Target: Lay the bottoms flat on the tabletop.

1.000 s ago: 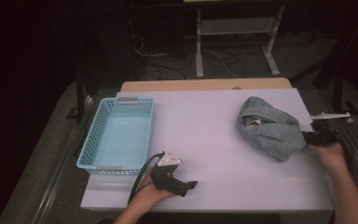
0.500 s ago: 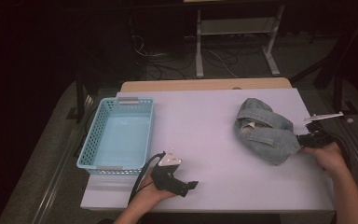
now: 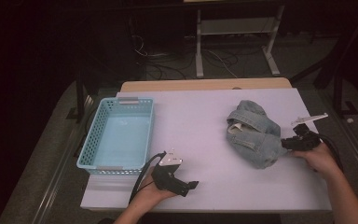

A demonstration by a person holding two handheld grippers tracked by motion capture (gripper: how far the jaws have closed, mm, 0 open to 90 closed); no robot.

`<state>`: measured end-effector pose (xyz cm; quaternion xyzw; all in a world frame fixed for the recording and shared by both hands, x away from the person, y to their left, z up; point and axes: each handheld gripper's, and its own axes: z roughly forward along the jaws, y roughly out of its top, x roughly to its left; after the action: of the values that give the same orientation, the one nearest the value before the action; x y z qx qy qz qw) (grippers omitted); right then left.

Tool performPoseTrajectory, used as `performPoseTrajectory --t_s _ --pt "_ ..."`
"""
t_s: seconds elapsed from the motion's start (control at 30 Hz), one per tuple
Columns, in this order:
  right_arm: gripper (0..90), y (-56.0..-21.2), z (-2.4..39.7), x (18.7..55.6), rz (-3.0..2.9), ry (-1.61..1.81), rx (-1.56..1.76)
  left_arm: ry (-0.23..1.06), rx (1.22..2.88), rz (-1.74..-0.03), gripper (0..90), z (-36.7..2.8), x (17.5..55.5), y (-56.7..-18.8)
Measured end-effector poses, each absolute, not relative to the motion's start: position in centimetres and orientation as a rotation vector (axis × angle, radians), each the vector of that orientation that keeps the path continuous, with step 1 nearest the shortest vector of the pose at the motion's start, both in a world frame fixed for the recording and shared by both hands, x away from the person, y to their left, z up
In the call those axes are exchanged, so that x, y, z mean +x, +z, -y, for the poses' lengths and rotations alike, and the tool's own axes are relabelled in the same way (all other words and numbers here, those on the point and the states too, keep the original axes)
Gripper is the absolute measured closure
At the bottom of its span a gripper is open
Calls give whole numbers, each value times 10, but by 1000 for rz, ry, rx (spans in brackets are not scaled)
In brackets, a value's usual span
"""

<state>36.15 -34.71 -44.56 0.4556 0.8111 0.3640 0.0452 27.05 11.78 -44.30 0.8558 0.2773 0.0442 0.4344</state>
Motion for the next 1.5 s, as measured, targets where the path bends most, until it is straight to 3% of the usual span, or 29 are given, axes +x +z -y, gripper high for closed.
performPoseTrajectory --t_s 0.17,0.33,0.6,0.77,0.97,1.23,1.5 --pt "750 -440 349 359 -2442 1068 1380 111 2125 -695 14 -119 270 -443" --pt "527 -426 360 353 -2323 1165 1392 111 2123 -695 14 -120 271 -442" --pt "403 -403 366 344 -2195 1278 1365 111 2124 -693 14 -119 270 -442" --pt "400 -386 372 338 -2106 1323 1351 110 2125 -694 14 -119 271 -443" --pt "552 -377 360 335 -2140 1347 1293 107 2126 -689 14 -118 270 -443" --pt "500 -382 340 338 -2224 1259 1282 108 2124 -691 14 -119 271 -442" --pt "529 -393 337 341 -2235 1203 1330 109 2125 -690 14 -119 270 -442"
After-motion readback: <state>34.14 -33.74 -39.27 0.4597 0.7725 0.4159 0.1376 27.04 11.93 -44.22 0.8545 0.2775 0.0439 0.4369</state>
